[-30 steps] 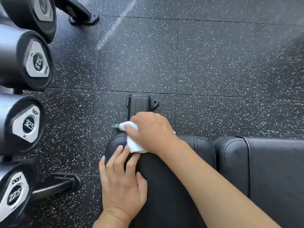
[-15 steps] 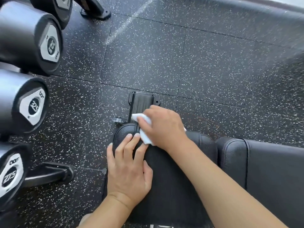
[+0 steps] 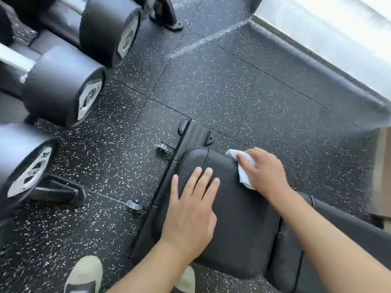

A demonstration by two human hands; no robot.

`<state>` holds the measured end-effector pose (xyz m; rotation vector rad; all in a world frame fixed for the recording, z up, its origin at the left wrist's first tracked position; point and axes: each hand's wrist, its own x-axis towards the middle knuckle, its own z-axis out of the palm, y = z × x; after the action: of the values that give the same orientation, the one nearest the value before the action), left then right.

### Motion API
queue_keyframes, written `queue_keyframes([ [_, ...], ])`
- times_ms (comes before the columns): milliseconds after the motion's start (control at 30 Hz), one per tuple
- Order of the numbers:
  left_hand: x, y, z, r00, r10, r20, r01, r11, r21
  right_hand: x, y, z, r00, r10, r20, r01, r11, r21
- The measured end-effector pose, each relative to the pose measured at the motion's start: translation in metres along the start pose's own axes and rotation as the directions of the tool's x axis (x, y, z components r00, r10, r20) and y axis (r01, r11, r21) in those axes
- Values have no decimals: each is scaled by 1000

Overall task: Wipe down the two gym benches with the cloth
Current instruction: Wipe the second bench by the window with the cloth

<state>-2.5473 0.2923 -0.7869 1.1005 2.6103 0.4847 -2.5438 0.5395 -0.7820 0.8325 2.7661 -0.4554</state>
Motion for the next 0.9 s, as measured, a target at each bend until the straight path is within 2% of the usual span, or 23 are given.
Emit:
queue_keyframes([
  [133,-72,-23,5,983,158,98,-162,986,31,12,-54,9,998,-53,-42,51,997,-55],
  [267,-103,-43,1,969,206,133,-215,975,55,25,-138,21,957,-282,-63,266,946,-186],
  [333,-104,-46,-2,965,223,138,-231,972,49,15,-172,27,882,-467,61,459,826,-328],
  [400,-102,-49,-8,959,230,163,-240,970,42,-8,-196,35,775,-575,262,631,682,-371],
  [500,-105,-54,-18,945,252,209,-268,962,51,-48,-210,45,638,-609,471,766,567,-304],
  [633,-115,-60,-26,930,291,223,-316,945,87,-57,-213,45,539,-606,585,831,494,-255],
  [700,-117,-59,-27,933,284,219,-309,947,91,-36,-213,41,562,-581,589,822,471,-320],
  [733,-117,-57,-27,937,279,211,-302,950,82,-19,-213,37,610,-552,569,790,482,-379],
  [833,-118,-54,-26,944,260,201,-277,959,62,29,-202,22,807,-428,406,589,621,-517],
  [900,-117,-53,-27,947,252,200,-265,963,41,31,-194,21,861,-432,270,508,696,-507],
])
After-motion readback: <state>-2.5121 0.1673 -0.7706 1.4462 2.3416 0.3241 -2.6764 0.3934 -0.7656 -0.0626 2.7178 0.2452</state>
